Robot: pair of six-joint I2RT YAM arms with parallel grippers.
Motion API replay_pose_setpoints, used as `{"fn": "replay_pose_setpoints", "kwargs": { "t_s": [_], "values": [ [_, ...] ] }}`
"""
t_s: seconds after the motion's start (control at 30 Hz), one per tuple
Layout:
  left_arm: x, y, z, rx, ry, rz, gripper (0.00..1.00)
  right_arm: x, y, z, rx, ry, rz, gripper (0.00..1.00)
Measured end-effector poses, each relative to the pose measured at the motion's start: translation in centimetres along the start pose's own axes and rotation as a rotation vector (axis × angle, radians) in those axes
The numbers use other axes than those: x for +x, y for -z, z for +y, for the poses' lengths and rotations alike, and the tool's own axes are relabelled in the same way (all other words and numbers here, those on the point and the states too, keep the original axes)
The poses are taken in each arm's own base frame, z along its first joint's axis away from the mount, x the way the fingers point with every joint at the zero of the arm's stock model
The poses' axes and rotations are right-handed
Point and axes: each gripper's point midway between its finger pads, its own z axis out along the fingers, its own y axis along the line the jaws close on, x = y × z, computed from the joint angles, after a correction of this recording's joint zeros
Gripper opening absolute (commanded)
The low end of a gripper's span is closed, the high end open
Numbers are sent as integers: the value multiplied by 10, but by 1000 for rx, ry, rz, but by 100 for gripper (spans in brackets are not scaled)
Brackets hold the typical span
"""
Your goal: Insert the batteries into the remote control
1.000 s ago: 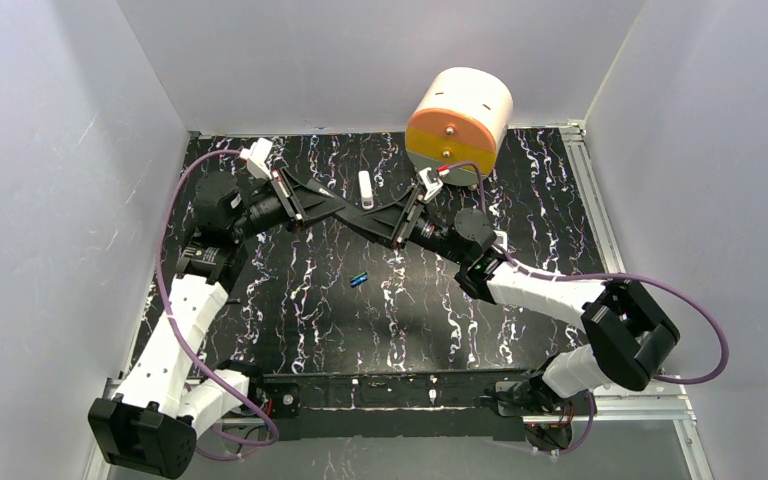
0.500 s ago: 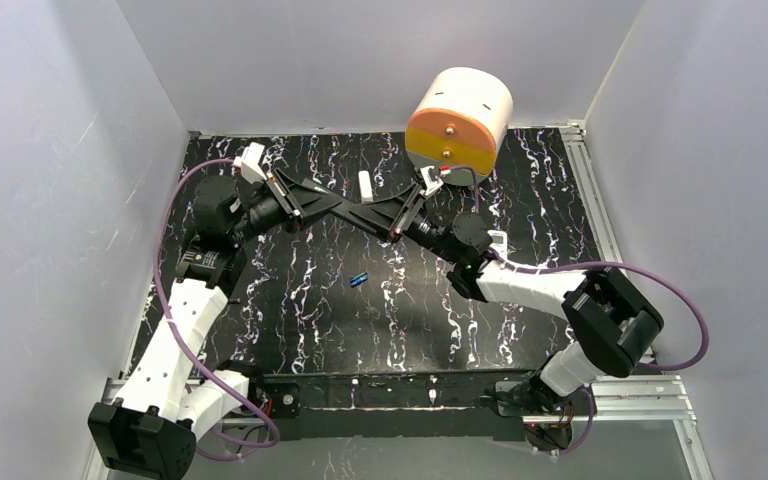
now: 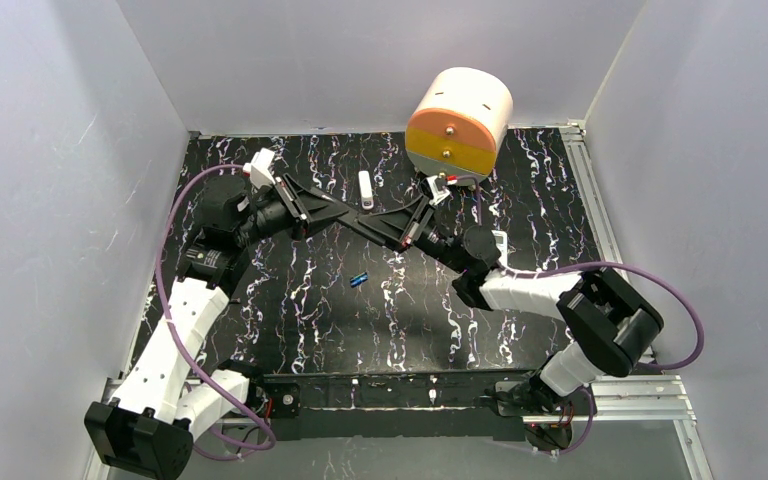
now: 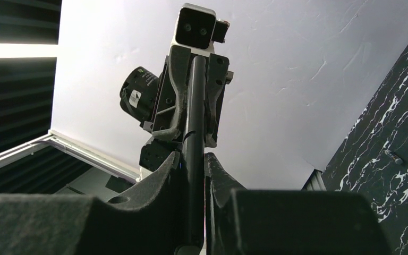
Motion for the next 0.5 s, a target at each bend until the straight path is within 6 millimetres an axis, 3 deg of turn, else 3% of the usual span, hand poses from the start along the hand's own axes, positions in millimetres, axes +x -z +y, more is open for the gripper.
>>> {"fn": "replay_pose_setpoints", "kwargs": {
  "t_s": [0.27,0.5],
  "values": [
    [4,0,-2,10,1,21,0,1,4,4,-5,23,39,29],
    [-15,1,0,21,-19,-46,0,-15,-10,-6,103,15,36,45]
  ]
}}
